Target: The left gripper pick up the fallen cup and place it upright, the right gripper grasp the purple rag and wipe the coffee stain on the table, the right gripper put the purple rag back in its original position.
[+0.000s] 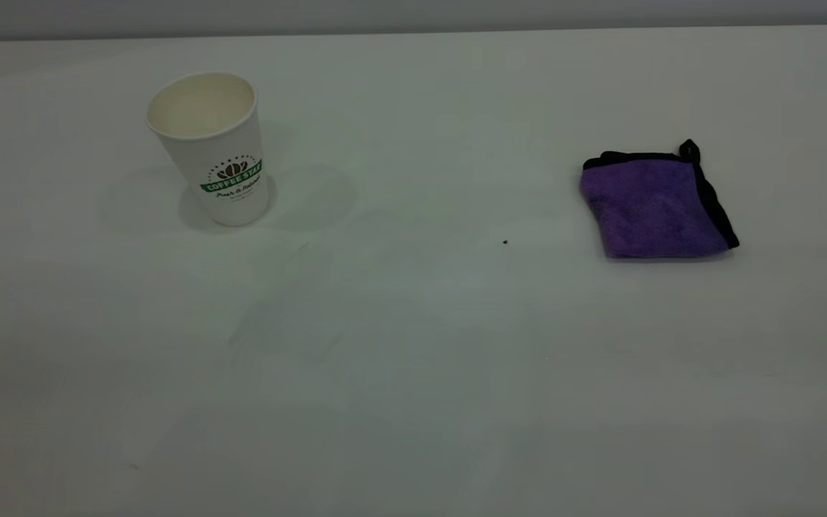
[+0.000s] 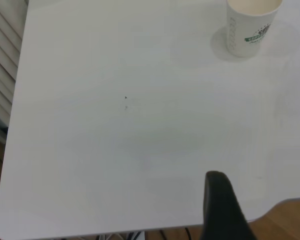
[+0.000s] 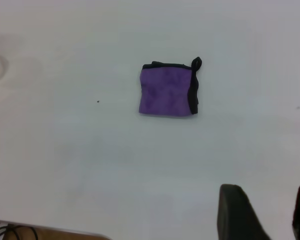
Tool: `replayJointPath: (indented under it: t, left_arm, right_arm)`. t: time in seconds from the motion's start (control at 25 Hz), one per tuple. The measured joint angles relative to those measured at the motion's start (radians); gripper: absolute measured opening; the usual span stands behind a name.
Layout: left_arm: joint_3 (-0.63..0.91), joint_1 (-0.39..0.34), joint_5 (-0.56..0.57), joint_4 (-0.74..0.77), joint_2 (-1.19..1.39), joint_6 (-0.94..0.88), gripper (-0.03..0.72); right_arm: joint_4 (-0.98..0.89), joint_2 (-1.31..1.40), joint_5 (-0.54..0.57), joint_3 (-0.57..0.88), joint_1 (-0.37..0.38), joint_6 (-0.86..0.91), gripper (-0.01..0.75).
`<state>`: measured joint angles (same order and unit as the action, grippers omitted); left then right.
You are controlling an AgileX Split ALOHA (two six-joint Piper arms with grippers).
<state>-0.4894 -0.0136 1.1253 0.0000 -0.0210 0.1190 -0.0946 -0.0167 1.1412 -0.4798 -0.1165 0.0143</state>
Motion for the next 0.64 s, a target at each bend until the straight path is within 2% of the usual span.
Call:
replayJointPath:
  t: [0.36,0.64]
  left_arm:
    - [0.0,0.0,0.0,0.0,0.0,0.0,0.461]
    - [0.0,0.0,0.0,0.0,0.0,0.0,0.461]
  right_arm:
    - [0.0,0.0,0.0,0.0,0.012,0.0,0.24]
    - [-0.001,0.0,0.0,0.0,0.016,0.0,0.238]
